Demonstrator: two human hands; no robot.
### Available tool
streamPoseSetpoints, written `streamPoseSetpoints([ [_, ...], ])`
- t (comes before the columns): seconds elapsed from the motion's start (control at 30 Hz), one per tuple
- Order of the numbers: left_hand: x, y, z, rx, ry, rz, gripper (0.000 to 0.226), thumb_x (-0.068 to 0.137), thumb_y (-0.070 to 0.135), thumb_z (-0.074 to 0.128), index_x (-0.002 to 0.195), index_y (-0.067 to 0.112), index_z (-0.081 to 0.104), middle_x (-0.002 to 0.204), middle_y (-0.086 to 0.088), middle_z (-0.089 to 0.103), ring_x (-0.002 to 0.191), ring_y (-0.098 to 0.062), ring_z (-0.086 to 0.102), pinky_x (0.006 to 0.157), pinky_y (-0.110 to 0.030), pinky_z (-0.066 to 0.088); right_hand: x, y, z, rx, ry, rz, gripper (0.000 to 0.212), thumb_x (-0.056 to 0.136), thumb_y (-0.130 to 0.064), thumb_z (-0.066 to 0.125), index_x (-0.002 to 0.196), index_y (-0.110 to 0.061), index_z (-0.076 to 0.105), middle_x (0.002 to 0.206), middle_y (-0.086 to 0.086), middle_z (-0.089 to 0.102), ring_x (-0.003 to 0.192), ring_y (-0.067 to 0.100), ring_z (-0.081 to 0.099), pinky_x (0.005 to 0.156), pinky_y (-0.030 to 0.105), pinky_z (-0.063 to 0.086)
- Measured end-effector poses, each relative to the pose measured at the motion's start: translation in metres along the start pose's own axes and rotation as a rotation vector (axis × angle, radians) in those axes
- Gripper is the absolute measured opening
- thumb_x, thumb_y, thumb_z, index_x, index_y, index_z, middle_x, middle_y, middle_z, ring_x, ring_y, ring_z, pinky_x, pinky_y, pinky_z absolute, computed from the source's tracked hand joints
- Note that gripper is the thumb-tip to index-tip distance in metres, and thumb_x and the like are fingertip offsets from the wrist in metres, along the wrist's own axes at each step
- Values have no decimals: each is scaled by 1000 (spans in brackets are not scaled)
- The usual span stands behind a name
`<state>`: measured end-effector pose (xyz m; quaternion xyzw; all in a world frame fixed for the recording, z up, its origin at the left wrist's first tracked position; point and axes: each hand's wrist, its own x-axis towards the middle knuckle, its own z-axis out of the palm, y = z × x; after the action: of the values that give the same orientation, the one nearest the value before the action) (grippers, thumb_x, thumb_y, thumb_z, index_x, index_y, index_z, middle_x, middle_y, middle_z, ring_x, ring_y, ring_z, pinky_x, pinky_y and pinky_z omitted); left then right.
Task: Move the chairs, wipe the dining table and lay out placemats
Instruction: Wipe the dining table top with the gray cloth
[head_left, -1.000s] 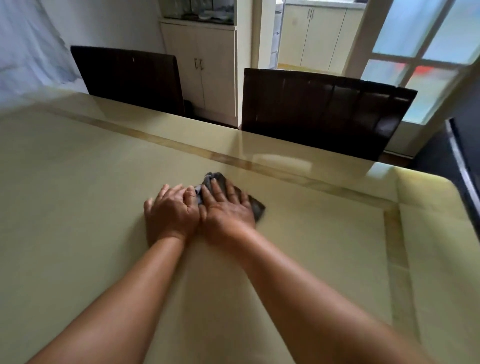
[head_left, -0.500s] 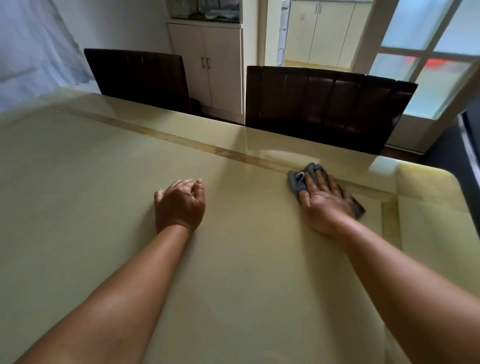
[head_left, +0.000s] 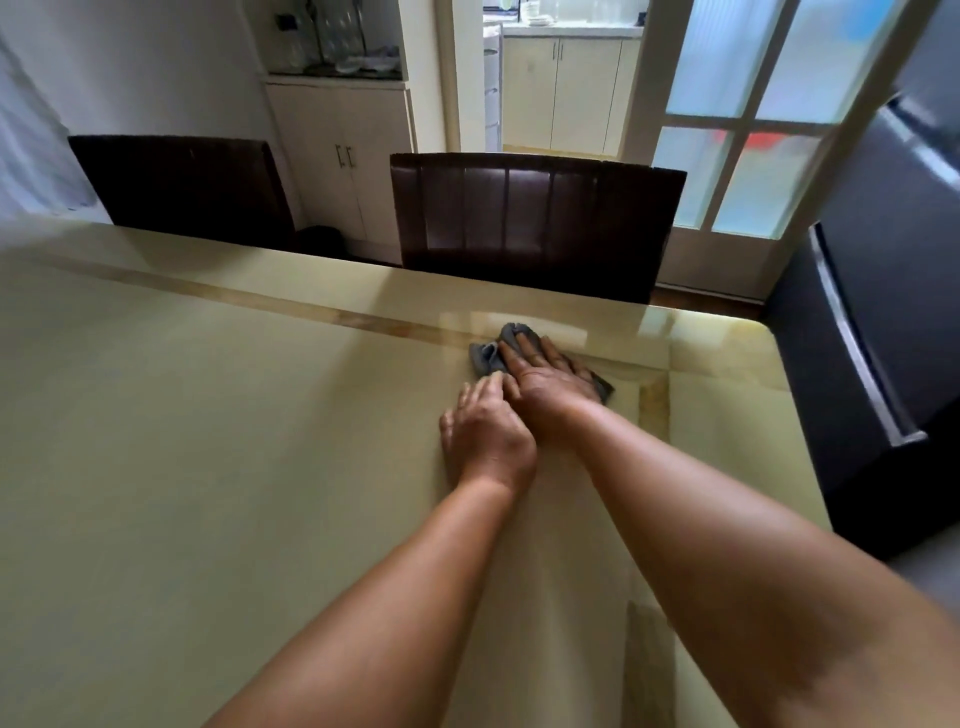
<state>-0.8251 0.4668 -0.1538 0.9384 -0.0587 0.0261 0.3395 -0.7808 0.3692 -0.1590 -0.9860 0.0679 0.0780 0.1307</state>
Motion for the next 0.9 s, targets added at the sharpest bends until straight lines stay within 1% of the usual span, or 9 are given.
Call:
streamPoseSetpoints([
  [0.1,-4,9,20,76,3,36,50,92,16,35,142,21,31,149,-5,36,140,-20,27,114,-37,16,2,38,-11,27,32,12,56,96,-49,17,148,-38,0,157,-15,-11,145,14,-9,115,41,-4],
  [0.27,1,7,30,120,45,68,49,92,20,37,142,22,33,149,-4,37,140,-17,27,113,-35,17,-6,141,-48,10,95,231,56,97,-48,18,149,-34,4,158,-9,-9,146,23,-5,115,47,0],
  [0.37,1,8,32,123,39,69,49,92,21,38,140,23,35,148,-3,38,140,-17,27,113,-34,16,-19,178,-54,4,103,331,55,99,-44,19,150,-31,4,159,-5,-10,146,23,-5,117,45,0],
  [0.5,4,7,31,127,51,60,47,92,23,37,140,22,36,148,-3,39,140,-17,27,113,-36,16,-33,164,-48,6,102,293,54,100,-40,20,150,-26,4,159,-2,-12,146,22,-8,116,42,-2],
  [0.57,5,8,32,130,44,59,47,93,24,36,140,22,36,148,-3,39,140,-18,27,113,-37,16,-49,146,-38,8,89,206,55,100,-41,20,150,-27,4,158,-2,-12,146,21,-10,117,41,-4],
  [0.67,2,10,25,89,-37,74,46,93,19,37,139,22,37,149,-3,37,140,-19,26,115,-37,16,-84,112,-17,8,45,80,56,98,-46,18,149,-32,-1,157,-8,-14,145,16,-12,116,38,-5],
  [0.77,-14,9,18,102,-166,172,50,89,10,40,139,20,39,150,-4,36,140,-20,27,116,-35,18,-114,82,1,-5,-19,31,56,98,-49,16,148,-35,-5,156,-12,-18,144,14,-16,116,38,-9],
  [0.83,-39,11,16,173,-210,271,53,88,11,42,140,22,37,151,-1,34,142,-18,23,116,-33,15,-136,67,8,8,-22,29,56,97,-50,14,148,-35,-7,155,-12,-19,143,15,-18,115,38,-10],
  [0.9,-68,14,11,196,-244,316,56,88,15,44,142,25,31,153,2,30,143,-15,17,117,-33,10,-159,51,15,2,-31,32,57,98,-48,16,148,-32,-8,155,-11,-20,143,15,-20,116,38,-11],
])
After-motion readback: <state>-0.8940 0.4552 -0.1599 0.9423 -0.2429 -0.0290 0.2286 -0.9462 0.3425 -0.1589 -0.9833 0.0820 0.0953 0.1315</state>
